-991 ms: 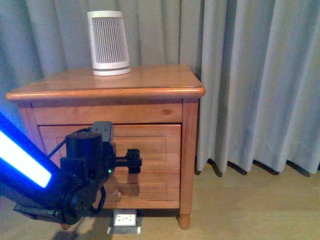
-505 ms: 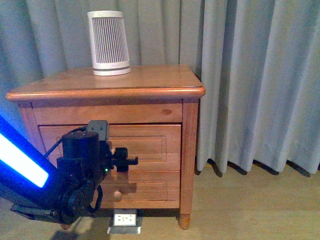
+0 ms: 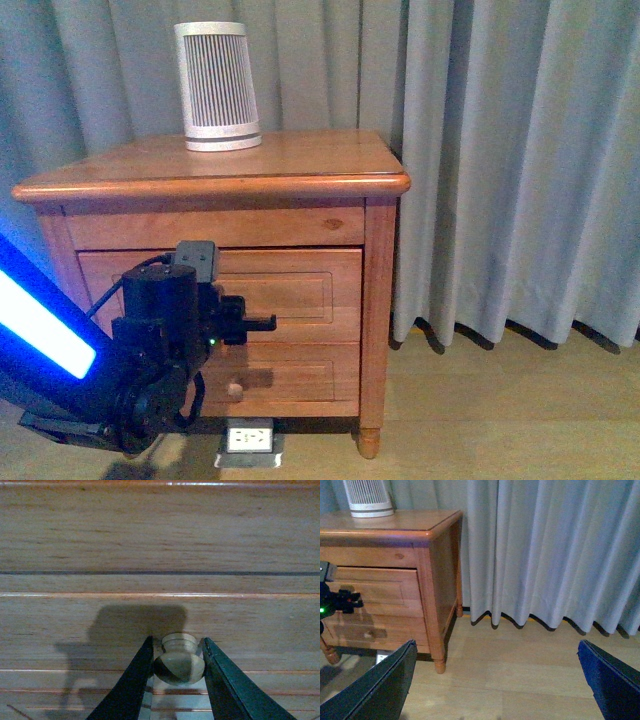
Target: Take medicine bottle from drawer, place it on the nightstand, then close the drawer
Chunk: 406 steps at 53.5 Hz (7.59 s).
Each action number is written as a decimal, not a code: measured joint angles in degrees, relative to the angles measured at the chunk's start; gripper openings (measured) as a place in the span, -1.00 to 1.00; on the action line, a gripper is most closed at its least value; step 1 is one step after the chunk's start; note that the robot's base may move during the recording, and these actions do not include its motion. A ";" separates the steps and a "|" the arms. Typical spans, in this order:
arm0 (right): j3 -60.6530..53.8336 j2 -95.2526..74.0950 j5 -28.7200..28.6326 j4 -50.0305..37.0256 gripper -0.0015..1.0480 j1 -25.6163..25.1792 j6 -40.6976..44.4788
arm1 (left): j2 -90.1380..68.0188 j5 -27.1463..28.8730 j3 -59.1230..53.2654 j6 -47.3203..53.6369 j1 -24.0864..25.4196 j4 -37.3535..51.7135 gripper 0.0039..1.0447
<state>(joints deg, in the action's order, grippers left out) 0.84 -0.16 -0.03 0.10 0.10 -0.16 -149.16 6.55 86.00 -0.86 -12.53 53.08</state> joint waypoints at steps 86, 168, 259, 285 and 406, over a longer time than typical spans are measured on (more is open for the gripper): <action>0.00 0.00 0.00 0.00 0.87 0.00 0.00 | 37.46 14.29 -59.52 -4.39 -4.00 7.87 0.90; 0.00 0.00 0.02 0.00 0.87 0.00 0.00 | 148.80 -6.38 -85.40 1.03 12.17 -53.07 -0.95; 47.56 -85.05 16.81 -11.91 0.87 12.87 -4.57 | 148.98 -6.38 -85.42 1.01 12.20 -53.11 0.87; 78.44 -125.96 15.85 -7.13 0.87 18.71 -10.08 | 148.98 -6.38 -85.42 1.01 12.20 -53.11 0.87; 107.14 -123.45 20.81 3.41 0.68 4.55 -7.26 | 148.98 -6.38 -85.42 1.01 12.20 -53.11 0.87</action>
<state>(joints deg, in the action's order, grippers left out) 107.98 -123.61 20.78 3.51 4.64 -7.42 -0.19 0.16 0.58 0.14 -0.34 -0.03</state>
